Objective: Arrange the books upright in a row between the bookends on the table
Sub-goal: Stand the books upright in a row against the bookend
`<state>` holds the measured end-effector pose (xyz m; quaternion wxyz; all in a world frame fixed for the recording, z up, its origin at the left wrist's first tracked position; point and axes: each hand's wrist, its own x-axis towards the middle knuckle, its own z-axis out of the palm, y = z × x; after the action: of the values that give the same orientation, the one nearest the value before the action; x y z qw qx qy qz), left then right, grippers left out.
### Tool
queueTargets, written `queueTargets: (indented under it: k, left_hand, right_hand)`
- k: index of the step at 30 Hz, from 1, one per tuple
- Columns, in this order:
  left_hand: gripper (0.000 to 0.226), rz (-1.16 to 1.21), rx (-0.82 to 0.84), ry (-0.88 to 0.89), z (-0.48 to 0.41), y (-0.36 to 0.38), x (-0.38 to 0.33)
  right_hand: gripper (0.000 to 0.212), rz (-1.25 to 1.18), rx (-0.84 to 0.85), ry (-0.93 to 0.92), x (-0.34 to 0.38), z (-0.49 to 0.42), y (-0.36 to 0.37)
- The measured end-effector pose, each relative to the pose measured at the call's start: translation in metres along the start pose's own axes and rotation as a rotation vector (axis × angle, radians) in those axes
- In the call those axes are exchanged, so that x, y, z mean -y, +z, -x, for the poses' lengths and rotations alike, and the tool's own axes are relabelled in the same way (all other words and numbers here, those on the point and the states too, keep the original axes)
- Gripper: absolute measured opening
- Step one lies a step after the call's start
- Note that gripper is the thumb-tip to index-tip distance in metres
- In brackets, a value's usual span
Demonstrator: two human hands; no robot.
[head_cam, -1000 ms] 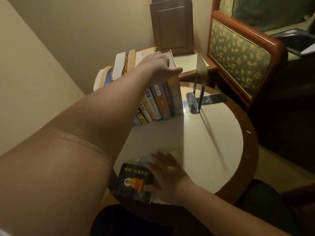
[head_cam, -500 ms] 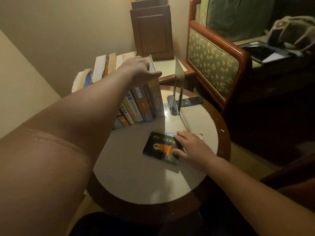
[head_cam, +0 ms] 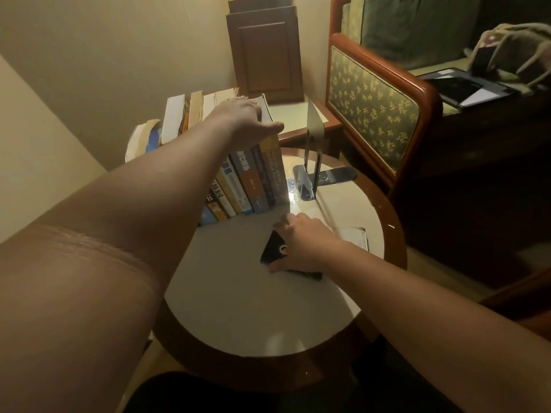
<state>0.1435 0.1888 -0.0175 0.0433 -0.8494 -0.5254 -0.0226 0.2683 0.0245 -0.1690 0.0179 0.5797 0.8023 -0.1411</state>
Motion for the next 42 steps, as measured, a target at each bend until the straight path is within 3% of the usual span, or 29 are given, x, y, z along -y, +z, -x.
queueTargets:
  k: [4,8,11,15,18,26,29,34,39,42]
  left_hand:
    - [0.063,-0.001,0.007,-0.004,0.001,0.001,0.001]
    - [0.062,0.002,-0.002,0.008,0.001,0.001,0.003]
    - [0.063,0.001,0.01,0.011,0.0,0.002,0.004]
    - [0.061,-0.007,0.013,0.005,0.0,0.002,0.003]
    - [0.064,0.01,0.006,0.0,0.001,0.001,0.003]
    - [0.065,0.017,0.039,-0.019,0.002,0.001,0.001]
    - [0.077,0.015,0.051,-0.033,0.004,-0.001,-0.001]
    - [0.084,0.008,0.066,-0.044,0.005,-0.003,-0.002]
    - [0.084,0.016,0.053,-0.035,0.006,-0.007,-0.005]
    - [0.084,0.023,0.05,-0.044,0.006,-0.008,-0.007]
  right_hand:
    - [0.075,0.125,0.081,-0.016,0.007,-0.011,0.0]
    - [0.09,-0.079,0.019,0.003,-0.003,-0.005,-0.01]
    - [0.096,-0.343,-0.089,0.038,-0.015,0.006,-0.029]
    - [0.087,-0.632,-0.343,0.042,-0.031,0.017,-0.051]
    - [0.082,-0.699,-0.466,0.037,-0.039,0.018,-0.051]
    - [0.079,-0.669,-0.408,0.027,-0.045,0.024,-0.031]
    - [0.08,-0.693,-0.439,0.022,-0.043,0.019,-0.036]
    - [0.092,-0.87,-0.533,0.075,-0.043,-0.011,-0.047]
    - [0.099,-1.112,-0.456,0.019,-0.048,-0.049,-0.046]
    - [0.085,-1.166,-0.413,-0.003,-0.055,-0.066,-0.037]
